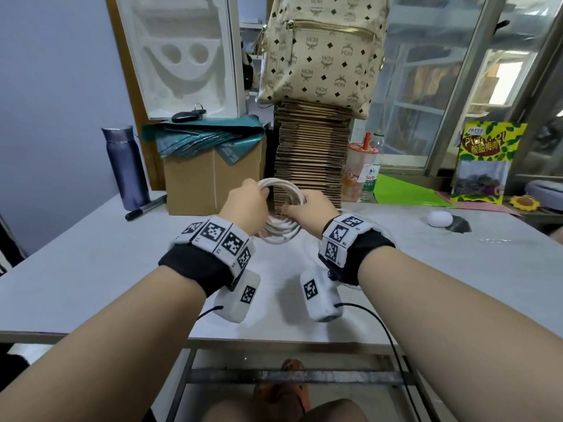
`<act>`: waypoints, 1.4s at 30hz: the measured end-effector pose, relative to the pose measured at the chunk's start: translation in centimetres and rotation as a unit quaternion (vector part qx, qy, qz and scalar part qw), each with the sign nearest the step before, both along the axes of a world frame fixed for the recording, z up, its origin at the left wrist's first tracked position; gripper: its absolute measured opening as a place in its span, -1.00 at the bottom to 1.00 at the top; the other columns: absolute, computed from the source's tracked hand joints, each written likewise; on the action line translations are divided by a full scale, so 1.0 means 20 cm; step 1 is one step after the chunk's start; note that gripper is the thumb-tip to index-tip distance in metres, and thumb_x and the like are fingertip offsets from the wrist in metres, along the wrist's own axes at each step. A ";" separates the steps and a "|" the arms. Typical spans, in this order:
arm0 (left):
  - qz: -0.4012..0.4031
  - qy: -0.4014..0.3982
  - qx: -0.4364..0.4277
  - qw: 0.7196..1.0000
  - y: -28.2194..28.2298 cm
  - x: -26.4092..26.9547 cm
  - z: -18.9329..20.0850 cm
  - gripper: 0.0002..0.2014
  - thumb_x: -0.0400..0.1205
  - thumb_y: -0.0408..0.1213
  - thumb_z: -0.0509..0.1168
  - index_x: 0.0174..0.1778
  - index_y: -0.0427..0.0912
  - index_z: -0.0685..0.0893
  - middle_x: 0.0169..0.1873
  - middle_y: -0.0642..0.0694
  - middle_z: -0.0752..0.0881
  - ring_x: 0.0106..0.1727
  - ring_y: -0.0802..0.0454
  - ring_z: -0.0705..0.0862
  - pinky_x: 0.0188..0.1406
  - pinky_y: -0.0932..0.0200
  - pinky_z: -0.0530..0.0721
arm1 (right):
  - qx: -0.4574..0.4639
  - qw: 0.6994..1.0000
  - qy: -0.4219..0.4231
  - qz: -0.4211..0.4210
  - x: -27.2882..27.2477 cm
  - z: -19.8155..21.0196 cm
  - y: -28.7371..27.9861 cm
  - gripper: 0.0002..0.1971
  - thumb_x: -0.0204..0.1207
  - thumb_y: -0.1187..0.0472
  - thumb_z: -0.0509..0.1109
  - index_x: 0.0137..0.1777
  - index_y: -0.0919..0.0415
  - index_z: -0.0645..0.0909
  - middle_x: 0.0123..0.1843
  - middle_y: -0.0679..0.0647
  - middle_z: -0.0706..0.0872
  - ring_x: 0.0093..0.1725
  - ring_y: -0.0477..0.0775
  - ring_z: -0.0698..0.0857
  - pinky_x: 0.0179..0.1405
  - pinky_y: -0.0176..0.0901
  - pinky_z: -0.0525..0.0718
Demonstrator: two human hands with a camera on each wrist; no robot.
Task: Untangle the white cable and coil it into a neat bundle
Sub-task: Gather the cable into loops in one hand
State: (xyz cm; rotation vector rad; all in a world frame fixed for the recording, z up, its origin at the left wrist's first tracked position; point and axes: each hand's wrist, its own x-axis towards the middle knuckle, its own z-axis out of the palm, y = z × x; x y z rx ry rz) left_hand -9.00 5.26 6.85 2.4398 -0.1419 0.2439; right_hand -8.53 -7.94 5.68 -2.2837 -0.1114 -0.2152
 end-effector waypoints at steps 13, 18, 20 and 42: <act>-0.036 -0.025 0.019 0.999 0.02 0.01 0.01 -0.84 0.68 -0.22 0.16 -0.05 -0.24 0.56 -0.24 -0.13 0.61 -0.17 -0.15 0.55 -0.21 0.11 0.44 | -0.053 0.997 -0.033 0.034 0.02 0.04 0.03 -0.89 0.64 0.30 0.12 -0.02 0.15 0.46 -0.23 0.10 0.56 -0.29 0.09 0.49 -0.28 -0.05 0.44; 0.006 -0.076 0.055 0.996 0.04 0.04 -0.02 -0.80 0.64 -0.09 0.18 -0.01 -0.15 0.53 -0.17 -0.16 0.68 -0.18 -0.20 0.61 -0.22 0.05 0.57 | 0.000 0.998 -0.039 0.045 0.00 0.05 0.04 -0.85 0.64 0.33 0.10 -0.10 0.17 0.46 -0.35 0.02 0.50 -0.40 0.01 0.43 -0.40 -0.14 0.37; 0.023 -0.096 0.069 0.993 0.04 0.03 -0.02 -0.75 0.65 -0.08 0.18 0.14 -0.14 0.45 -0.19 -0.17 0.62 -0.18 -0.22 0.61 -0.21 -0.01 0.60 | 0.048 0.997 -0.036 0.046 -0.01 0.06 0.05 -0.81 0.65 0.34 0.08 -0.15 0.18 0.46 -0.40 0.01 0.46 -0.45 -0.01 0.39 -0.42 -0.15 0.36; 0.016 -0.023 -0.223 0.974 0.03 0.08 -0.04 -0.75 0.67 -0.40 0.06 0.02 -0.35 0.64 -0.41 -0.12 0.69 -0.65 0.04 0.55 -0.57 0.22 0.52 | 0.238 0.941 0.222 -0.088 -0.02 0.01 0.04 -0.24 0.31 -0.29 0.39 0.42 0.10 0.32 0.19 0.14 0.52 0.07 0.28 0.74 0.01 0.06 0.73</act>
